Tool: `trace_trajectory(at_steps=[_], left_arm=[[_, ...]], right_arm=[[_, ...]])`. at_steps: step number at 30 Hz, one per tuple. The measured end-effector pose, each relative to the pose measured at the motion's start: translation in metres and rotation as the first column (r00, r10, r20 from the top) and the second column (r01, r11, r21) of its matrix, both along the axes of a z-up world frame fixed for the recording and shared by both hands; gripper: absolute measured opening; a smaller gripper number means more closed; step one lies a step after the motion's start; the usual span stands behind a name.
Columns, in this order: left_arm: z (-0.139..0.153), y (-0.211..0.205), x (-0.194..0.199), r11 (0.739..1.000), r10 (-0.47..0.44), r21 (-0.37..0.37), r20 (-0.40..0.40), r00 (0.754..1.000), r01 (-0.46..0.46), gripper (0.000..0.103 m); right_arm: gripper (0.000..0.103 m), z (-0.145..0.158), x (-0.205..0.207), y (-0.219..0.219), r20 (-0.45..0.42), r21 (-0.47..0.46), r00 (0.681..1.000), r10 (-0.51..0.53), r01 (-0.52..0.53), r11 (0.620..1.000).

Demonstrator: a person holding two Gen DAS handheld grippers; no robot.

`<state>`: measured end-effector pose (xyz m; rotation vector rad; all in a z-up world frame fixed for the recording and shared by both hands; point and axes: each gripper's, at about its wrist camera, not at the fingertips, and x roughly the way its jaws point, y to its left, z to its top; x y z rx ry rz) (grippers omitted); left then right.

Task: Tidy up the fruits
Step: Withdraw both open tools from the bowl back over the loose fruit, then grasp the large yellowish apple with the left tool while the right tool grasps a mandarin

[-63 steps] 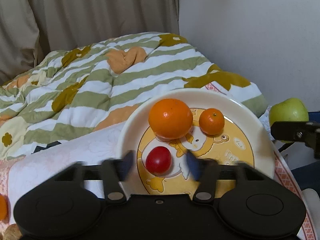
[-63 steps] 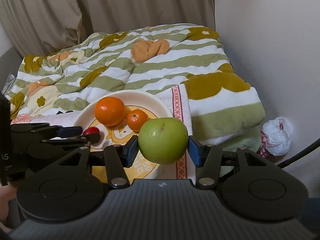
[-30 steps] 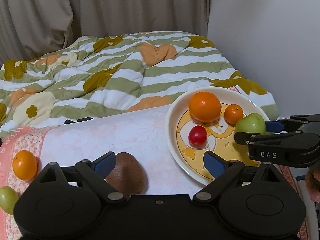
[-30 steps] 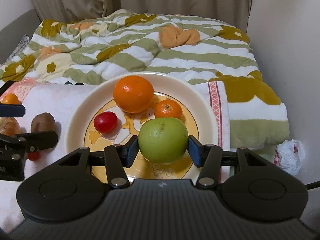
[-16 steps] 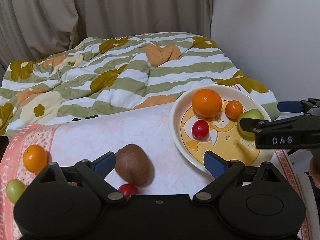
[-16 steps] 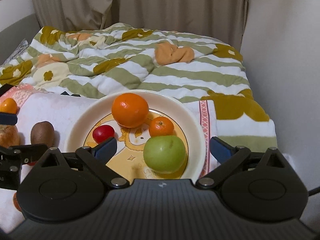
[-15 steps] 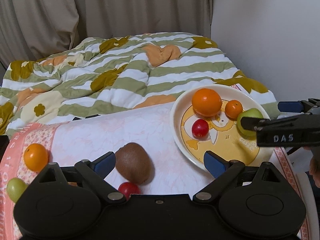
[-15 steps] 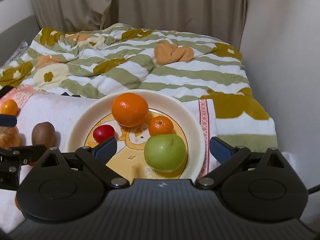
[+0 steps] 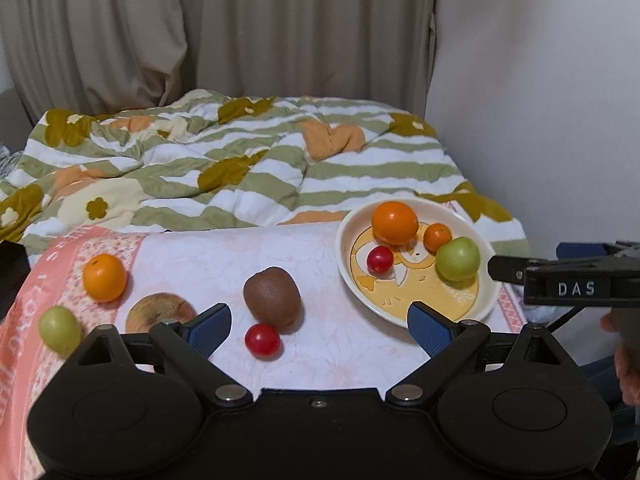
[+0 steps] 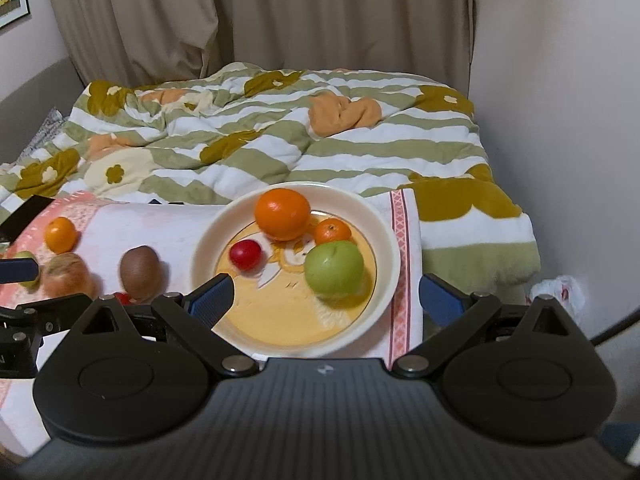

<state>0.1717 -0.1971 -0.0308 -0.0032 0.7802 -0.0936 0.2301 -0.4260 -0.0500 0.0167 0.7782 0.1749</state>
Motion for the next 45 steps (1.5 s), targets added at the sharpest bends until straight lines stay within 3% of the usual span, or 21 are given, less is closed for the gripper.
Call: trace_trajectory(at_steps=[5, 12, 20, 29, 37, 45], left_arm=[[0.017, 0.010, -0.031, 0.999, 0.044, -0.015, 0.042, 0.998, -0.044, 0.097], [0.038, 0.036, -0.069, 0.994, 0.109, 0.019, 0.099, 0.989, -0.111, 0.099], [0.046, 0.092, -0.091, 0.990, 0.133, 0.024, 0.156, 0.979, -0.139, 0.099], [0.041, 0.147, -0.090, 0.999, 0.012, 0.049, 0.150, 0.989, -0.020, 0.099], [0.024, 0.182, -0.066, 0.992, -0.122, 0.060, 0.137, 0.983, 0.115, 0.099], [-0.003, 0.200, -0.027, 0.974, -0.222, 0.060, 0.093, 0.971, 0.217, 0.099]], right_arm=[[0.103, 0.020, -0.033, 0.007, 0.025, 0.000, 0.999, 0.031, -0.031, 1.000], [0.103, 0.046, -0.066, 0.024, 0.049, 0.022, 0.996, 0.072, -0.073, 0.997], [0.103, 0.053, -0.093, 0.057, 0.063, 0.020, 0.995, 0.081, -0.082, 0.996], [0.103, 0.050, -0.114, 0.108, 0.050, 0.018, 0.998, -0.030, 0.030, 0.999], [0.103, 0.026, -0.123, 0.149, 0.005, 0.008, 0.985, -0.173, 0.172, 0.985], [0.103, -0.007, -0.120, 0.184, -0.023, -0.012, 0.972, -0.232, 0.232, 0.973]])
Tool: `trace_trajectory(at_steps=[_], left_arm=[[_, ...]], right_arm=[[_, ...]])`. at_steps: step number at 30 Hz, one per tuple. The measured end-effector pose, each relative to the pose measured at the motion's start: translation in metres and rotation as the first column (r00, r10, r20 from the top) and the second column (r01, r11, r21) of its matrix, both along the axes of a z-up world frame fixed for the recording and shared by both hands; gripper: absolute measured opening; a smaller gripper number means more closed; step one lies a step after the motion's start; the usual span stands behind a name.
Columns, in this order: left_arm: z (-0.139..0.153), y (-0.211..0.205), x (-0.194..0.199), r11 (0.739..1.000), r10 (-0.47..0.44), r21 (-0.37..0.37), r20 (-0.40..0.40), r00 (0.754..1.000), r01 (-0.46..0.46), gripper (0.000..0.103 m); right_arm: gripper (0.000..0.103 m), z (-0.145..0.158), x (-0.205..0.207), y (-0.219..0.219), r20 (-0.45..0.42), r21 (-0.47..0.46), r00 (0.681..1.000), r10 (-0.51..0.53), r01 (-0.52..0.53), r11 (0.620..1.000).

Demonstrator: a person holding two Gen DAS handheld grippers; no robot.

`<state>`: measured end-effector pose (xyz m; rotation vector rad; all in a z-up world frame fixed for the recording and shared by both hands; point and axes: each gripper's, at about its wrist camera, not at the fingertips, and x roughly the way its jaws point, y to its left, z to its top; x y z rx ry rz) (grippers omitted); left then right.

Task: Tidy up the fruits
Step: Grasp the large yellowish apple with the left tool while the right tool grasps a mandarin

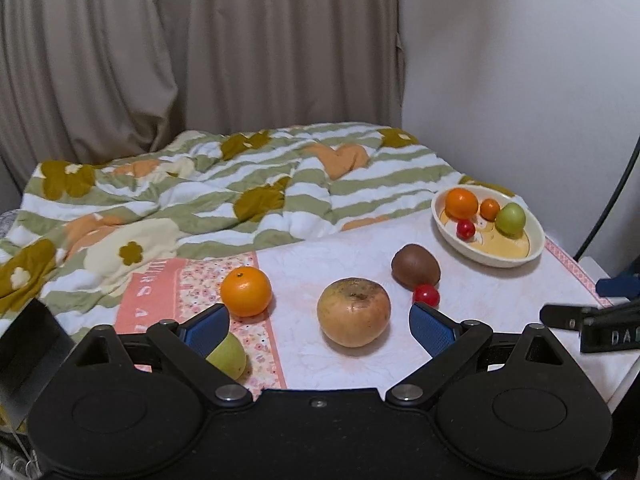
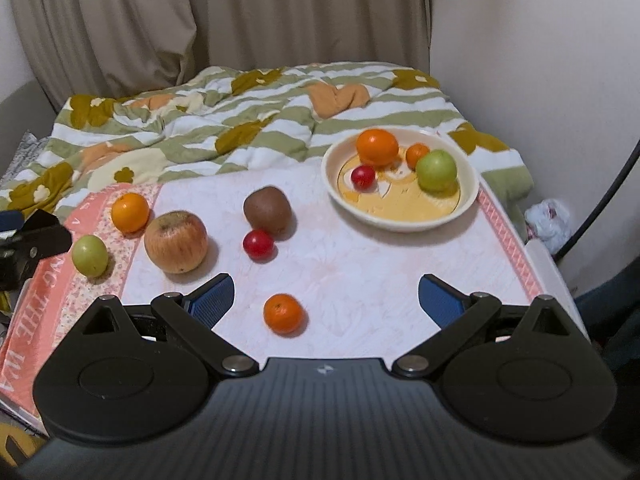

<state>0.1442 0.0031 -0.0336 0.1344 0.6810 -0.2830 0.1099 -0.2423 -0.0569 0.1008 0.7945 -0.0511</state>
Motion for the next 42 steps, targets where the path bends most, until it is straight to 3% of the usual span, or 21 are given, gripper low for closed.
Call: trace_trajectory(at_steps=[13, 24, 31, 42], left_arm=[[-0.053, -0.013, 0.060, 0.998, -0.065, 0.014, -0.112, 0.992, 0.067, 0.099], [-0.082, -0.040, 0.096, 0.994, -0.105, 0.006, -0.202, 0.974, 0.109, 0.096], [-0.094, -0.049, 0.106, 0.993, -0.108, 0.015, -0.254, 0.961, 0.116, 0.080], [-0.094, -0.049, 0.105, 0.995, -0.093, 0.008, -0.253, 0.963, 0.098, 0.079]], right_arm=[[0.103, -0.059, 0.030, 0.023, -0.106, 0.027, 0.994, 0.003, -0.001, 1.000], [0.103, -0.077, 0.050, 0.025, -0.148, 0.035, 0.988, 0.050, -0.045, 0.998], [0.084, -0.082, 0.059, 0.028, -0.165, 0.039, 0.983, 0.074, -0.069, 0.997], [0.071, -0.085, 0.066, 0.030, -0.172, 0.029, 0.982, 0.083, -0.079, 0.996]])
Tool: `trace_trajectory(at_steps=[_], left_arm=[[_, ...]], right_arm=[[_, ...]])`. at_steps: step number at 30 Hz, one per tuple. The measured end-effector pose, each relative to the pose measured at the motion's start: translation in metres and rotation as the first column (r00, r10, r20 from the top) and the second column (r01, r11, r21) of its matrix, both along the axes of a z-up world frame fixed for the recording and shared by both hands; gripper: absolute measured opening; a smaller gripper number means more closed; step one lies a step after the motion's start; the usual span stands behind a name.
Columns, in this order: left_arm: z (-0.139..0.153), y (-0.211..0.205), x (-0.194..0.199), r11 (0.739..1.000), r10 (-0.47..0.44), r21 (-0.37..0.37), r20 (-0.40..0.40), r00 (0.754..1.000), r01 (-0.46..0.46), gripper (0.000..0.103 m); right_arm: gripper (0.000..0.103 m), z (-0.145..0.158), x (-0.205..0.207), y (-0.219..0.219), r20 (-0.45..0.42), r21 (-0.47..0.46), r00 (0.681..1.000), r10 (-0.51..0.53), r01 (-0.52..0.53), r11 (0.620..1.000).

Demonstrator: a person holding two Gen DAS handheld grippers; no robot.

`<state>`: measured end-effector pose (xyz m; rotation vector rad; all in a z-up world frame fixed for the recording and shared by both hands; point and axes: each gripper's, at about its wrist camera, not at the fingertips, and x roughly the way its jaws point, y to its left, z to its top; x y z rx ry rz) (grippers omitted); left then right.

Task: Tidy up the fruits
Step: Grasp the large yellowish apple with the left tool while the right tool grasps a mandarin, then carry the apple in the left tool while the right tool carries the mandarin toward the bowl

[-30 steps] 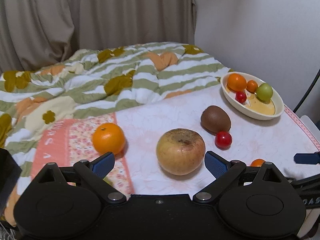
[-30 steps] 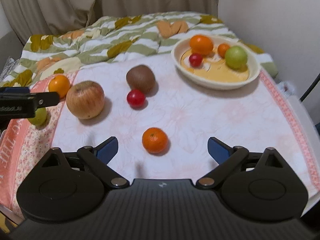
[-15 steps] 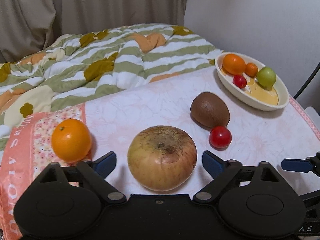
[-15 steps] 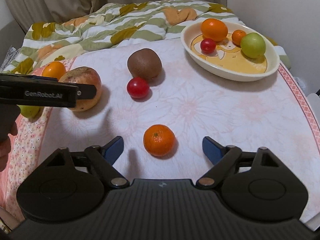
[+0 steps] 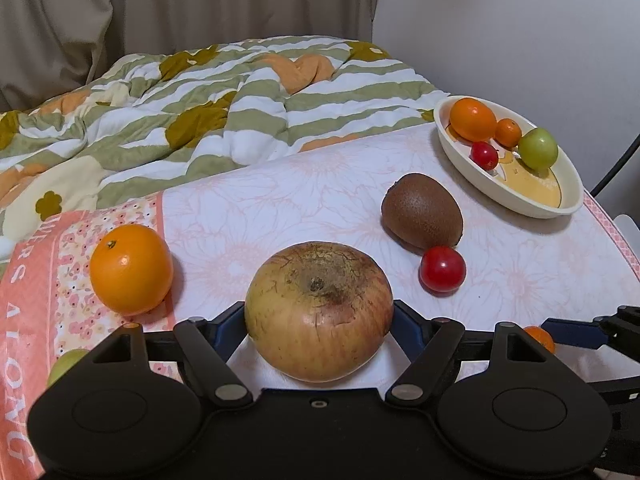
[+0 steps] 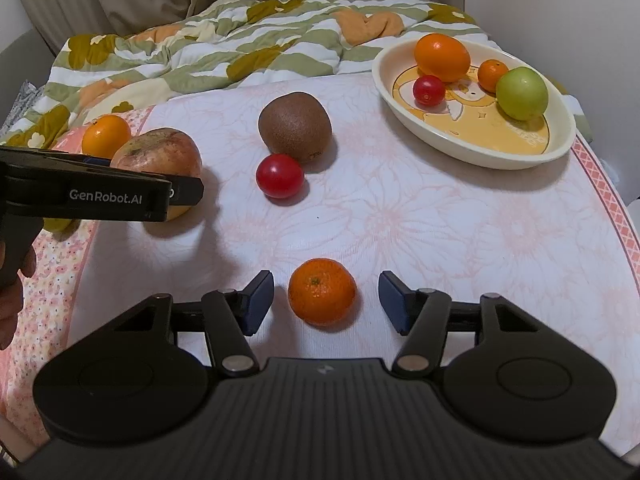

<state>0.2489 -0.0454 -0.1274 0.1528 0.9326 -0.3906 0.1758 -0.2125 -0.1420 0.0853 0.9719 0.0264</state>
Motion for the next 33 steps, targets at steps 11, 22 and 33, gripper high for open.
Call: trace_trajectory(at_steps=[11, 22, 33], left_arm=[[0.003, 0.010, -0.005, 1.000, 0.029, -0.002, 0.004, 1.000, -0.029, 0.079], [0.029, 0.019, -0.029, 0.998, 0.056, -0.024, 0.073, 0.996, -0.054, 0.079], [0.065, 0.009, -0.065, 0.998, 0.026, -0.065, 0.132, 0.991, -0.017, 0.079]], right_arm=[[0.052, -0.002, 0.002, 0.007, 0.002, -0.024, 1.000, 0.008, -0.008, 1.000], [0.051, 0.015, -0.009, 0.008, 0.043, -0.019, 0.999, 0.008, -0.007, 1.000], [0.051, 0.054, -0.034, -0.006, 0.092, -0.019, 0.995, -0.031, 0.033, 0.999]])
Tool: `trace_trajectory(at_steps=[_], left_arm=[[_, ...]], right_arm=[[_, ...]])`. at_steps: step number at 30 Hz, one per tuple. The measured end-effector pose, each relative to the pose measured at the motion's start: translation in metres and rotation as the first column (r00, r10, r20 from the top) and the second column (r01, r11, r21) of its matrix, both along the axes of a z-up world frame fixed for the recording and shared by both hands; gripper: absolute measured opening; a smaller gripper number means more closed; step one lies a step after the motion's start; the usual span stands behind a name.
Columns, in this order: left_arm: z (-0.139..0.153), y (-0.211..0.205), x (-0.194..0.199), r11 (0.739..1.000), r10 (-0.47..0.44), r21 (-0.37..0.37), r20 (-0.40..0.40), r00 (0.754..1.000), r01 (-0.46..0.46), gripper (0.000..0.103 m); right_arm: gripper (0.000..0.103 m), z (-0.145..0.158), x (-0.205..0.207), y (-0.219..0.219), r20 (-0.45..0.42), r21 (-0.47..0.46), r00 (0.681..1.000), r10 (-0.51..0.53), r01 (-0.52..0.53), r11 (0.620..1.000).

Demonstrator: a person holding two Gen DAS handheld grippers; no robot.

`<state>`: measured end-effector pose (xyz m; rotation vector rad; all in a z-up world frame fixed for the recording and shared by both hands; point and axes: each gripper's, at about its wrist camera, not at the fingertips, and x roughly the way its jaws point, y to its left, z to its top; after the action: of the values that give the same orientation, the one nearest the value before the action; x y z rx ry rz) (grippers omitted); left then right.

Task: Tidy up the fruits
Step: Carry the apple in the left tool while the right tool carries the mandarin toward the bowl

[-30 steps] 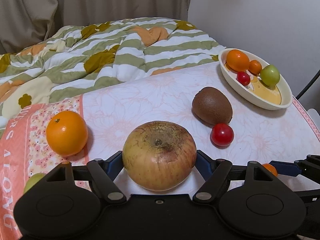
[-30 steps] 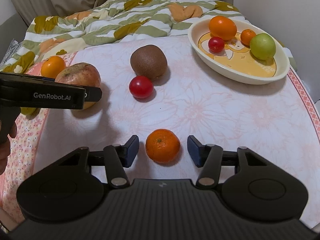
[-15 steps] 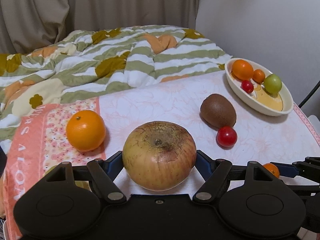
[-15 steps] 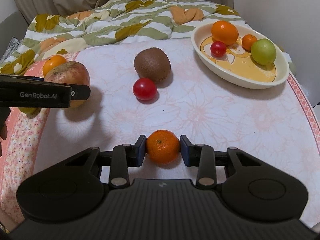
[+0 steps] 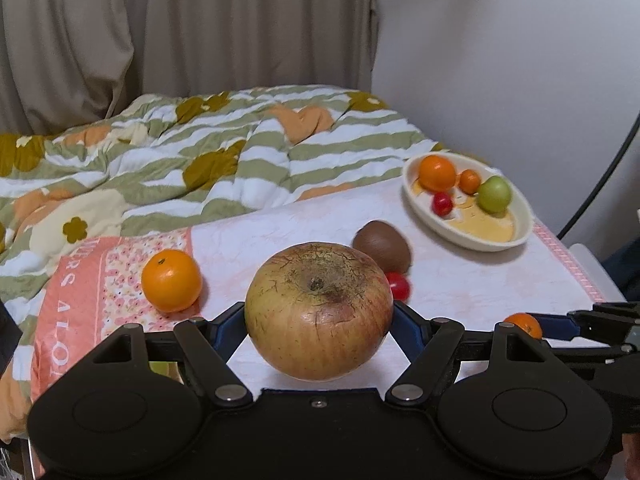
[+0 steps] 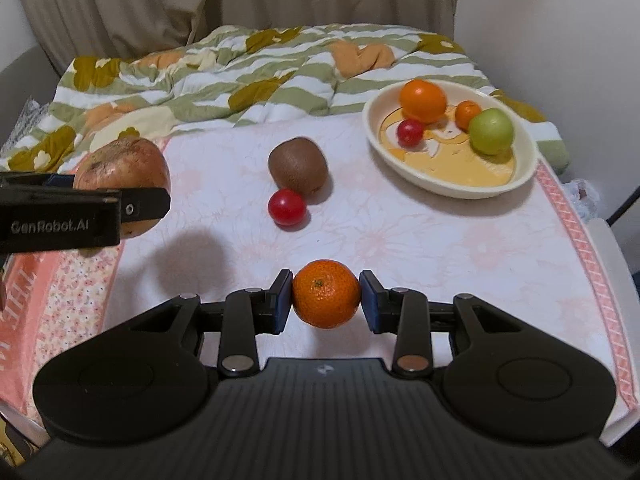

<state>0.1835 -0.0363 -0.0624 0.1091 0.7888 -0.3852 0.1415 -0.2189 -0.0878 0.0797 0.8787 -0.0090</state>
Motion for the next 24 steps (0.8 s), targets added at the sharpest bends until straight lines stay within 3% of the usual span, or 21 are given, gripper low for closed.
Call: trace_trajectory(at_steps=[10, 24], left_arm=[[0.033, -0.036, -0.024, 1.000, -0.012, -0.019, 0.064, 0.998, 0.013, 0.079], [0.044, -0.131, -0.019, 0.992, 0.113, -0.062, 0.071, 0.991, -0.109, 0.079]], right_arm=[[0.051, 0.044, -0.013, -0.048, 0.078, -0.002, 0.997, -0.014, 0.014, 1.000], [0.051, 0.073, 0.022, -0.149, 0.133, -0.015, 0.982, 0.134, -0.133, 0.991]])
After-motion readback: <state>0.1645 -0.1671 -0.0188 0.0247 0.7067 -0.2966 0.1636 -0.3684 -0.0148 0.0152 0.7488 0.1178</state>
